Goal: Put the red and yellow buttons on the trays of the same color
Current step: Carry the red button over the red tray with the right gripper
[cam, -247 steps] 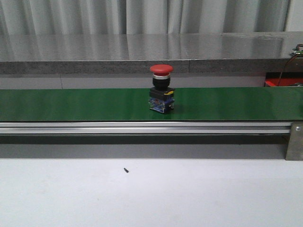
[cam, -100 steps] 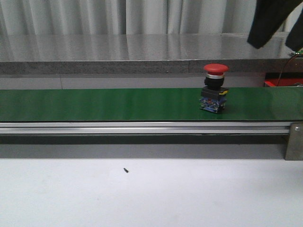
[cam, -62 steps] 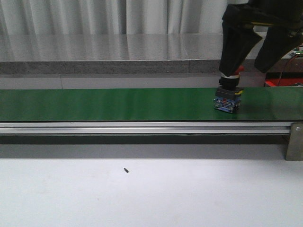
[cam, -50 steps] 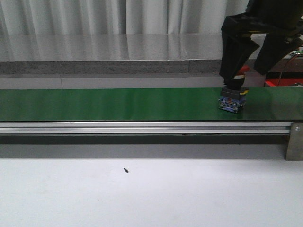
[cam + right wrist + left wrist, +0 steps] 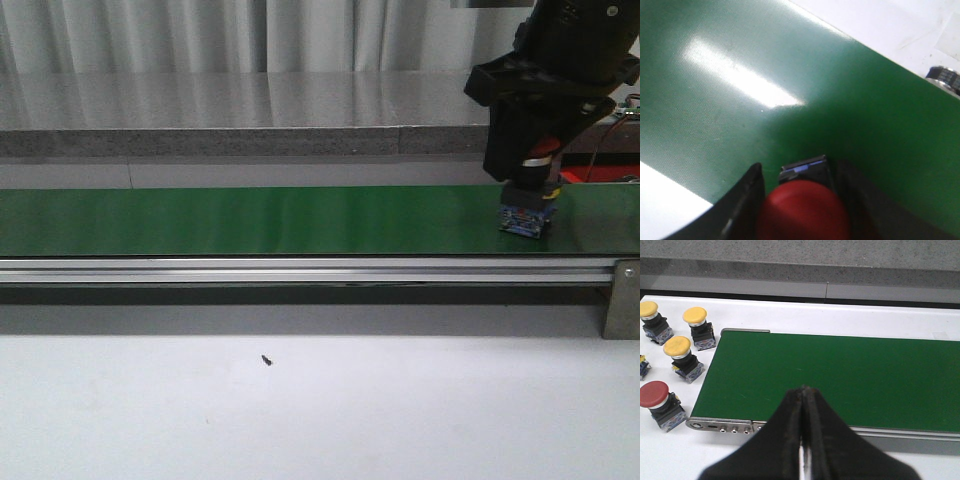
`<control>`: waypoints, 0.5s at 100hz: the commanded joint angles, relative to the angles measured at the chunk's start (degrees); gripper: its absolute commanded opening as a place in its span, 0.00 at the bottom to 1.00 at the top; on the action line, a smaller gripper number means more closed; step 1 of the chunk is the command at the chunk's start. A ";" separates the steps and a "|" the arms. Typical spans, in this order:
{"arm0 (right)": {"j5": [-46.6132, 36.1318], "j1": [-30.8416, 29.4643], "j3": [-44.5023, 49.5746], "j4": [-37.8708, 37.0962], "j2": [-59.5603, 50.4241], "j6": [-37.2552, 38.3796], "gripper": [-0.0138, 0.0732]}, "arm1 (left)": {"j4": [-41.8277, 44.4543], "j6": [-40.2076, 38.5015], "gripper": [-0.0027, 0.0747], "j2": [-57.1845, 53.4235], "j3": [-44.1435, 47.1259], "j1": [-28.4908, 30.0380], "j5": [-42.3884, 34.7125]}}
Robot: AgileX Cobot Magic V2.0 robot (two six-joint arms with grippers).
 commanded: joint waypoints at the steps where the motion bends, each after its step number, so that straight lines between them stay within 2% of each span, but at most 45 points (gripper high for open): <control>1: 0.14 -0.26 -1.34 -0.43 -2.31 0.40 0.38 | -1.06 -0.02 0.01 -0.25 -1.50 -0.39 -3.83; 15: 1.99 -0.75 -1.88 -0.61 -2.36 1.62 0.38 | -1.06 -0.02 0.01 -0.25 -1.50 -0.39 -3.83; 27: 4.88 -2.35 -5.85 -0.56 -2.36 2.31 0.38 | -1.06 -0.02 0.01 -0.25 -1.50 -0.39 -3.83; 50: 9.88 -10.75 -18.01 -0.21 -2.36 2.31 0.38 | -1.06 -0.02 0.01 -0.25 -1.50 -0.39 -3.83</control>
